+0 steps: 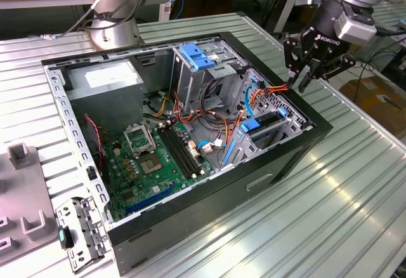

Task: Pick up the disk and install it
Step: 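Insert the first disk wire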

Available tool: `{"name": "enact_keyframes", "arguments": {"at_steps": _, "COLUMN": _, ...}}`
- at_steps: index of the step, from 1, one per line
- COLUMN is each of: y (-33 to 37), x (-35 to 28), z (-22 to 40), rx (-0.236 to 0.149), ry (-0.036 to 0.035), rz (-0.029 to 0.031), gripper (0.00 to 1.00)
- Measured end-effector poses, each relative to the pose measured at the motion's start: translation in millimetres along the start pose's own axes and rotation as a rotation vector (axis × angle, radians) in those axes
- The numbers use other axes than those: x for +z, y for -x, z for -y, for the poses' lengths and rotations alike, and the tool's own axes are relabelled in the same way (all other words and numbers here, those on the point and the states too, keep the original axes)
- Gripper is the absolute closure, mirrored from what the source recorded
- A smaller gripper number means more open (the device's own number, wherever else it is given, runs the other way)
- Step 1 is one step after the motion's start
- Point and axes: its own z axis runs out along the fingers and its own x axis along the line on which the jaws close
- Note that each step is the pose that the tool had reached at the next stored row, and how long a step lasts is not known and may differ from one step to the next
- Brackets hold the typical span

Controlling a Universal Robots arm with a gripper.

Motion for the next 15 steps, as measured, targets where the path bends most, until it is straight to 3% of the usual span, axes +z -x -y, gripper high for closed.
{"name": "enact_keyframes", "arguments": {"at_steps": 4, "y": 0.5, "x": 0.0, "z": 0.7, "rx": -0.005, "ry": 0.0026, "rz": -0.0027, "gripper": 0.68}}
{"name": "enact_keyframes", "arguments": {"at_steps": 8, "y": 2.0, "x": 0.6, "z": 2.4, "rx": -0.047, "ry": 0.0029, "rz": -0.0033, "gripper": 0.68}}
{"name": "enact_keyframes", "arguments": {"at_steps": 15, "y": 5.9, "x": 6.0, "z": 6.4, "rx": -0.102, "ry": -0.0038, "rz": 0.0025, "gripper": 0.68}}
